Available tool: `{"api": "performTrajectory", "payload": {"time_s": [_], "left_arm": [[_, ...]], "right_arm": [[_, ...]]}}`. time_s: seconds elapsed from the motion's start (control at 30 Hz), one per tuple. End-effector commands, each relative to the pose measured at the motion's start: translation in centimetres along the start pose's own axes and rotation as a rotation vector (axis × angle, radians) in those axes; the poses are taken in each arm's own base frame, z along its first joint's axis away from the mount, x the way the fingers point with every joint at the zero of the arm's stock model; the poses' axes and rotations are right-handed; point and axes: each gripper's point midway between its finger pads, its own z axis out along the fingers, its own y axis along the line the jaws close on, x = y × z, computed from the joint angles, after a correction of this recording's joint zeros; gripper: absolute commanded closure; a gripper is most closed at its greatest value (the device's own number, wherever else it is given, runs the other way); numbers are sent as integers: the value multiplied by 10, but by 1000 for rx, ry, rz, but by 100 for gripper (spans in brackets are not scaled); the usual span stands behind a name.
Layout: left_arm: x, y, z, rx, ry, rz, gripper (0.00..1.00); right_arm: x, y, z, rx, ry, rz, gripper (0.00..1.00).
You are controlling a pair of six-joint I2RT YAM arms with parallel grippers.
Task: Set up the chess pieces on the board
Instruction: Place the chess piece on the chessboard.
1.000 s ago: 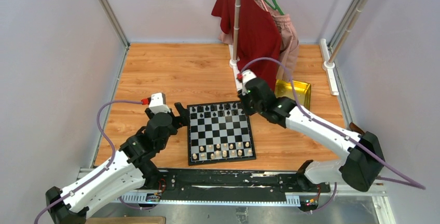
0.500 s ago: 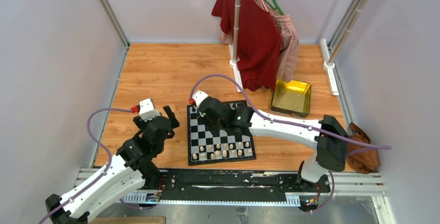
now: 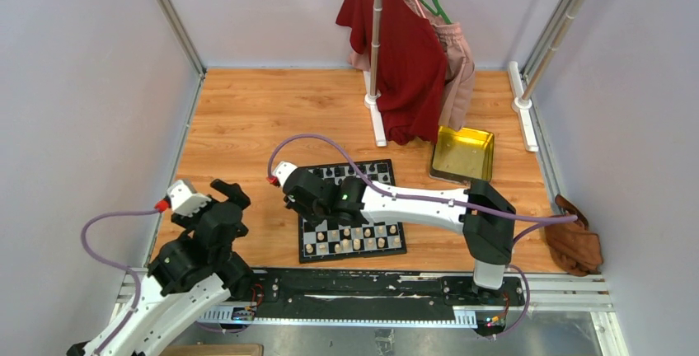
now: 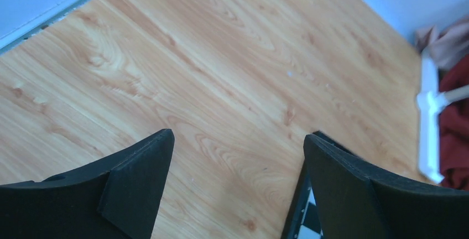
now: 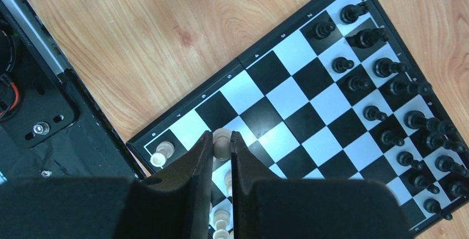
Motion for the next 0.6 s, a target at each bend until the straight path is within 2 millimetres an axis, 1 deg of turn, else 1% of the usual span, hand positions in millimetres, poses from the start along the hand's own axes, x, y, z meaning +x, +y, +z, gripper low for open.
{"api": "performTrajectory", "payload": {"time_s": [0.0, 0.07, 0.2, 0.43, 0.57], "left_arm": [[-45, 23, -13, -65, -122, -161, 7], [-57, 27, -18, -63, -145, -192, 7], [-69, 31, -23, -63, -162, -212, 8], [-74, 33, -25, -61, -176, -230, 8], [-75, 33, -25, -60, -177, -233, 8]], "right_arm": [[1, 21, 6, -52, 27, -47, 100], [4, 24, 12, -63, 42, -52, 100], [13, 31, 21, -82, 68, -58, 100], [28, 39, 28, -100, 103, -72, 100], [35, 40, 31, -99, 115, -78, 100]]}}
